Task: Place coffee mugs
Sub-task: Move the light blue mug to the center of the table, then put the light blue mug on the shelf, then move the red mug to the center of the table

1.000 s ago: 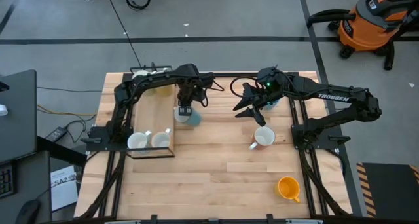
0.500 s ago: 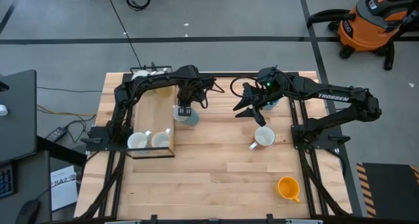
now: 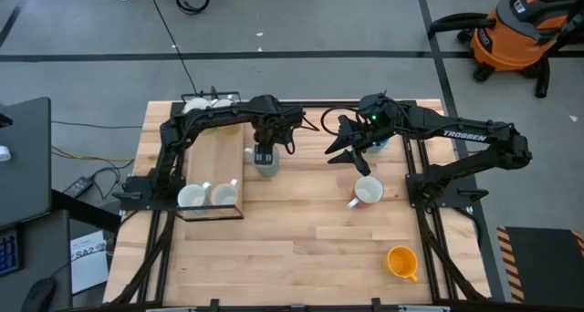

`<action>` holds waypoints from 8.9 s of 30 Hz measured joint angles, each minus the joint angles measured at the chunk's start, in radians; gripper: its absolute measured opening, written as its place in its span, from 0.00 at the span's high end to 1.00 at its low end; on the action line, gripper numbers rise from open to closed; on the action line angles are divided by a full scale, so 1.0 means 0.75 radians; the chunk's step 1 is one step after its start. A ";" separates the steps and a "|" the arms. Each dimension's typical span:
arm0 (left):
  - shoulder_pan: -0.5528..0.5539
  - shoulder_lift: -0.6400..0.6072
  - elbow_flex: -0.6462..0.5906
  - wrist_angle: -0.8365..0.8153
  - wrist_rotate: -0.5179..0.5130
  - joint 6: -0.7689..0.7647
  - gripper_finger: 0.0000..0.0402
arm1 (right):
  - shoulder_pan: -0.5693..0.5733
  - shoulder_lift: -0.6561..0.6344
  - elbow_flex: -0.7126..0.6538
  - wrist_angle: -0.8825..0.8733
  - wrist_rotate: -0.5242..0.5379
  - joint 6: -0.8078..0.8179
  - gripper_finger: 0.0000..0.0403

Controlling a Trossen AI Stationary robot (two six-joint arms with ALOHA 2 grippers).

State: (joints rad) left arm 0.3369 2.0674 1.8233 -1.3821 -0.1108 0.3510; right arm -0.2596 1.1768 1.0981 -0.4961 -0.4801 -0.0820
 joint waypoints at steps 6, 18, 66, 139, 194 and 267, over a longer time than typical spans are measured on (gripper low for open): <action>0.000 0.000 0.067 -0.009 0.001 -0.015 0.63 | 0.000 0.000 0.000 0.000 -0.001 -0.024 0.63; 0.008 -0.003 0.398 -0.117 0.001 -0.263 0.63 | 0.000 0.000 0.000 -0.001 -0.001 -0.024 0.63; 0.087 -0.531 -0.646 0.597 0.095 -0.839 0.63 | 0.004 0.000 0.000 -0.069 0.025 -0.035 0.63; 0.033 -0.498 -0.257 0.145 0.020 -0.551 0.93 | 0.004 0.000 0.000 -0.070 0.056 -0.034 0.63; 0.730 -1.164 -1.001 0.226 -0.138 -0.372 0.92 | 0.004 0.000 0.000 -0.055 0.058 -0.034 0.63; 0.759 -1.163 -0.917 0.203 -0.201 -0.381 0.64 | 0.004 0.000 0.000 -0.055 0.057 -0.035 0.63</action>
State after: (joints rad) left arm 0.9058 1.1954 1.1356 -1.2296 -0.2619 0.0650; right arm -0.2567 1.1770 1.0981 -0.5373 -0.4370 -0.1081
